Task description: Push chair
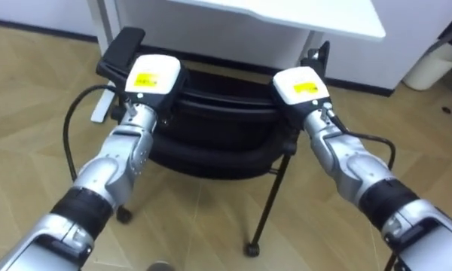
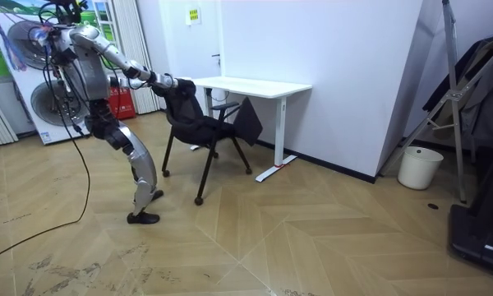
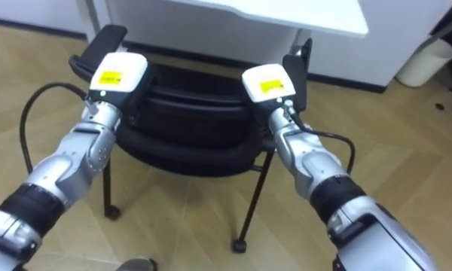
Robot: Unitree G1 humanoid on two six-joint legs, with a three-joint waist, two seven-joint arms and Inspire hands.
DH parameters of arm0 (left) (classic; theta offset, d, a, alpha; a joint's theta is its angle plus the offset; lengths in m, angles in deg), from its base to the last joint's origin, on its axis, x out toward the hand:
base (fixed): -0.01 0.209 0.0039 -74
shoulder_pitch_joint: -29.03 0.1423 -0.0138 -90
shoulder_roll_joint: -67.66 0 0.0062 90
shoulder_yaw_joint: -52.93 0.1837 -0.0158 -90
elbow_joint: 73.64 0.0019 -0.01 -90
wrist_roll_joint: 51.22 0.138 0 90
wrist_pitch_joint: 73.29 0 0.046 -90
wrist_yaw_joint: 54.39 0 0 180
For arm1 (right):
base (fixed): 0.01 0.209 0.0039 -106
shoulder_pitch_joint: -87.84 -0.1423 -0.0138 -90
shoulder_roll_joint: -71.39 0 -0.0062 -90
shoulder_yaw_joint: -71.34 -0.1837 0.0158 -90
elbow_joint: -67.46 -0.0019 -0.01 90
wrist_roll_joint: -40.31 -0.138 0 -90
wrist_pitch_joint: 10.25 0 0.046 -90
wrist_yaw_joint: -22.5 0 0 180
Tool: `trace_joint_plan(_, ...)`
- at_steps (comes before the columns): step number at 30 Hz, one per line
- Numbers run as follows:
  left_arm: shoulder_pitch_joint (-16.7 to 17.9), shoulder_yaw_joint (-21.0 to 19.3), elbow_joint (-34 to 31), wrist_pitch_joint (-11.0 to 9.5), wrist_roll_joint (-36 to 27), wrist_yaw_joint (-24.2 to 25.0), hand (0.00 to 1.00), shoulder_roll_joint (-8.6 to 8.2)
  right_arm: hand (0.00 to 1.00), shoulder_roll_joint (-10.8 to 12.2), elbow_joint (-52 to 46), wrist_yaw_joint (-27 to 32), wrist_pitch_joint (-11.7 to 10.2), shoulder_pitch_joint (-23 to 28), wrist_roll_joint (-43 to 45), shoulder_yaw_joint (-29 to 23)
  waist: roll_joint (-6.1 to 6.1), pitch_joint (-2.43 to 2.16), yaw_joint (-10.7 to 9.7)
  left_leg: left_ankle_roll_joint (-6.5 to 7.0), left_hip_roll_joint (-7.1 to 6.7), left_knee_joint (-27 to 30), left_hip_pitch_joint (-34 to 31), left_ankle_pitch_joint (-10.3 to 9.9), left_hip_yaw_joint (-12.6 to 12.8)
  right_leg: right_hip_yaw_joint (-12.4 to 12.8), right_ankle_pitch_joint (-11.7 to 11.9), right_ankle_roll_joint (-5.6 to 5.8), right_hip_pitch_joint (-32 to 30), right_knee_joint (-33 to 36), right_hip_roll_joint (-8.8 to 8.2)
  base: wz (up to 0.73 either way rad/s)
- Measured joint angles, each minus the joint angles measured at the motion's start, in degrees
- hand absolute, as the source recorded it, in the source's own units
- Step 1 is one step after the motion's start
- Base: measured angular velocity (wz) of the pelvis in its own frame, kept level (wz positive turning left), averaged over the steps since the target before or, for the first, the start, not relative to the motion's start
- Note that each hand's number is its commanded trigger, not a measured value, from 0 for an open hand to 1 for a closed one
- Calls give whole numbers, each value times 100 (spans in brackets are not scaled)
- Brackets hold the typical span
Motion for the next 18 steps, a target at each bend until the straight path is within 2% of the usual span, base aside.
trace_joint_plan(2, 4, 5, -59, 68, -2, 44, 0, -21, 0, 20, -2, -145, 139, -57, -145, -1, 5, -13, 24, 67, -48, -7, 5, 43, 20, 57, -13, 77, 40, -26, 52, 10)
trace_joint_plan(3, 9, -31, -63, 95, -6, 50, 0, -79, 0, 38, -1, -341, 276, -124, -268, -5, 16, -22, 141, 148, -43, 18, 20, 57, 26, 176, -18, 192, 45, -26, 101, -14)
trace_joint_plan(4, 12, -167, -89, 92, -16, 92, 0, -179, 0, 57, 5, -547, 377, -214, -394, -20, 37, -24, 220, 161, -64, 11, 23, 18, -47, 303, 4, 384, 44, -34, 155, -9)
trace_joint_plan(5, 12, -249, -103, 87, -23, 118, 0, -238, 0, 53, 7, -637, 410, -256, -403, -35, 45, -19, 221, 168, -108, 11, 23, 8, -112, 394, 28, 400, 42, -47, 187, 27)
trace_joint_plan(7, 18, -385, -143, 83, -123, 247, 0, -455, 0, 21, -5, -903, 538, -281, -360, -156, 37, -25, 200, 250, -226, 7, 68, -38, -118, 887, 71, 304, 6, 5, 233, 56)
trace_joint_plan(9, 64, -396, -156, 85, -241, 259, 0, -505, 0, 15, -6, -1015, 539, -285, -358, -197, 38, -25, 285, 324, -241, -1, 175, -66, 30, 1103, 62, 288, 60, -9, 219, 10)
trace_joint_plan(10, 90, -415, -178, 84, -244, 259, 0, -520, 0, 27, -7, -1034, 539, -285, -358, -222, 40, -25, 310, 340, -248, -1, 200, -77, 53, 1101, 70, 263, 92, -49, 214, -10)
trace_joint_plan(11, 125, -450, -246, 83, -244, 259, 0, -537, 0, 43, -9, -1065, 530, -295, -359, -304, 38, -23, 346, 366, -267, 5, 218, -106, 76, 1100, 118, 131, 130, -88, 198, 7)
trace_joint_plan(12, 142, -465, -298, 81, -245, 260, 0, -559, 0, 52, -11, -1094, 536, -302, -362, -370, 22, -15, 354, 390, -319, 7, 226, -124, 64, 1100, 142, -72, 191, -171, 201, 21)
trace_joint_plan(14, 144, -516, -340, 77, -245, 267, 0, -604, 0, 52, -11, -1099, 536, -327, -370, -396, 14, -4, 367, 434, -333, 16, 236, -151, 104, 1097, 142, -75, 262, -266, 210, 18)
trace_joint_plan(15, 143, -552, -364, 75, -244, 273, 0, -640, 0, 57, -11, -1110, 533, -337, -365, -397, -7, 11, 394, 459, -336, 18, 259, -168, 131, 1097, 149, -62, 313, -331, 221, 9)
trace_joint_plan(16, 131, -582, -376, 62, -238, 273, 0, -698, 0, 57, -11, -1122, 532, -346, -356, -429, 1, 53, 422, 477, -331, 19, 291, -187, 124, 1080, 175, -23, 399, -442, 274, 10)
trace_joint_plan(18, 109, -650, -368, -33, -237, 273, 0, -738, 0, 62, -13, -1160, 471, -351, -246, -534, -17, 70, 435, 501, -311, 3, 324, -210, 123, 1072, 229, 6, 439, -563, 327, 4)
